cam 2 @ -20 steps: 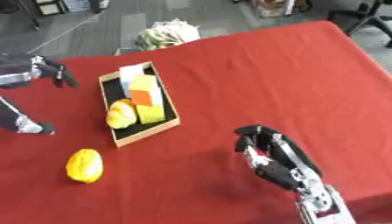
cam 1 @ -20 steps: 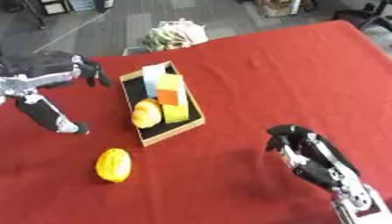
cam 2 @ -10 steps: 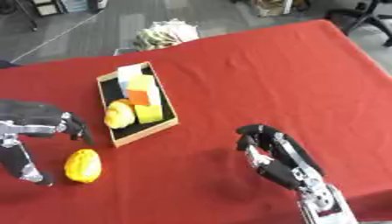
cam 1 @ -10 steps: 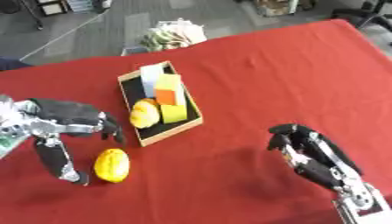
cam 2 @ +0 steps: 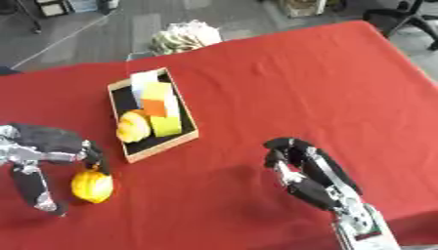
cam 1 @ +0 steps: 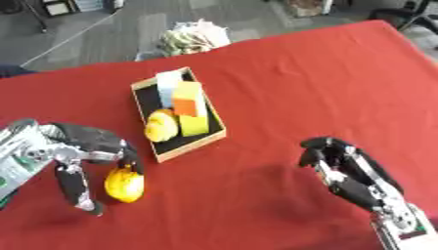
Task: Pick up objects on the table and place them in the box.
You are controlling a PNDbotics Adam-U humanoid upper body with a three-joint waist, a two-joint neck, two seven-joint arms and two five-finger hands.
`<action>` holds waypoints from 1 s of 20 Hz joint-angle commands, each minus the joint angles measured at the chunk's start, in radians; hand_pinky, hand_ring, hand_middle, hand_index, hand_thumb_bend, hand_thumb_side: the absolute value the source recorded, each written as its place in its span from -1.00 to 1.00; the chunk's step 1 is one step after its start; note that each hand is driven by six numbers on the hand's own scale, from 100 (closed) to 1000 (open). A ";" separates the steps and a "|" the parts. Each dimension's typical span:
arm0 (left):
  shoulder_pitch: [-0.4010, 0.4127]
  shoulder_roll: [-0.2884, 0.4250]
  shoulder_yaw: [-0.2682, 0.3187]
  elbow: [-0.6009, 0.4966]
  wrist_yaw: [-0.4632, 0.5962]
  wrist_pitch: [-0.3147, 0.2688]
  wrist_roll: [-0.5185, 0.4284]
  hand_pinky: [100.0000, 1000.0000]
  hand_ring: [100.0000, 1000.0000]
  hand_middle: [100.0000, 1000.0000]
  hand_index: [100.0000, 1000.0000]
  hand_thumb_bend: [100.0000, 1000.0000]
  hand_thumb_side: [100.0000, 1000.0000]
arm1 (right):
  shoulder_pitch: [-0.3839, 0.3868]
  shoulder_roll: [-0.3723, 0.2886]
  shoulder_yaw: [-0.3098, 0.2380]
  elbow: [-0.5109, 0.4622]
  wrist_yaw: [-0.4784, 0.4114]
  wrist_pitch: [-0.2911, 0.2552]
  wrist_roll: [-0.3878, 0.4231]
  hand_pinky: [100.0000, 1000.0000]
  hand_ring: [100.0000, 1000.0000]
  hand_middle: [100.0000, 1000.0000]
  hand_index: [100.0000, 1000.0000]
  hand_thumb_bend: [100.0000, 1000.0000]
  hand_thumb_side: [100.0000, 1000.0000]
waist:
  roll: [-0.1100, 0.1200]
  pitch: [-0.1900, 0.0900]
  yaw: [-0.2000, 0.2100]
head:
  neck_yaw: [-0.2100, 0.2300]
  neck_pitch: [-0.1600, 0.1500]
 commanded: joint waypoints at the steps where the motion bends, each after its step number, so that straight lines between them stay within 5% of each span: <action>1: -0.008 0.015 0.008 -0.002 -0.023 -0.008 0.065 0.32 -0.03 -0.02 0.28 -0.20 -1.00 | -0.010 -0.007 -0.001 -0.013 0.002 -0.001 -0.002 0.40 0.08 -0.01 0.41 -1.00 -0.35 | 0.001 -0.029 0.000 | -0.004 -0.004; 5: -0.006 0.018 0.027 -0.016 -0.029 0.000 0.141 0.10 -0.23 -0.26 0.03 -0.36 -1.00 | -0.009 -0.007 -0.002 -0.013 0.003 -0.001 -0.003 0.40 0.08 -0.01 0.41 -1.00 -0.34 | 0.001 -0.029 0.002 | -0.008 -0.007; 11: -0.007 0.034 0.075 -0.061 -0.029 0.033 0.193 0.03 -0.30 -0.33 -0.04 -0.42 -1.00 | -0.006 -0.006 -0.004 -0.012 0.005 0.000 -0.006 0.40 0.08 -0.01 0.41 -1.00 -0.34 | 0.003 -0.032 0.003 | -0.014 -0.008; 15: -0.009 0.049 0.084 -0.067 -0.021 0.054 0.105 0.37 0.04 0.03 0.33 -0.07 -1.00 | -0.006 -0.005 -0.002 -0.013 0.005 0.000 -0.004 0.40 0.08 -0.01 0.41 -1.00 -0.34 | 0.005 -0.034 0.002 | -0.016 -0.010; 16: -0.009 0.052 0.077 -0.063 -0.030 0.050 0.066 0.49 0.23 0.25 0.52 0.09 -1.00 | -0.006 -0.005 -0.002 -0.013 0.005 0.000 -0.003 0.40 0.08 -0.01 0.41 -1.00 -0.34 | 0.005 -0.034 0.002 | -0.017 -0.011; 20: -0.008 0.042 0.049 -0.031 -0.113 0.013 -0.051 0.58 0.37 0.42 0.65 0.23 -1.00 | -0.006 -0.006 -0.001 -0.012 0.006 0.001 -0.003 0.40 0.08 -0.01 0.41 -1.00 -0.34 | 0.005 -0.033 0.000 | -0.019 -0.011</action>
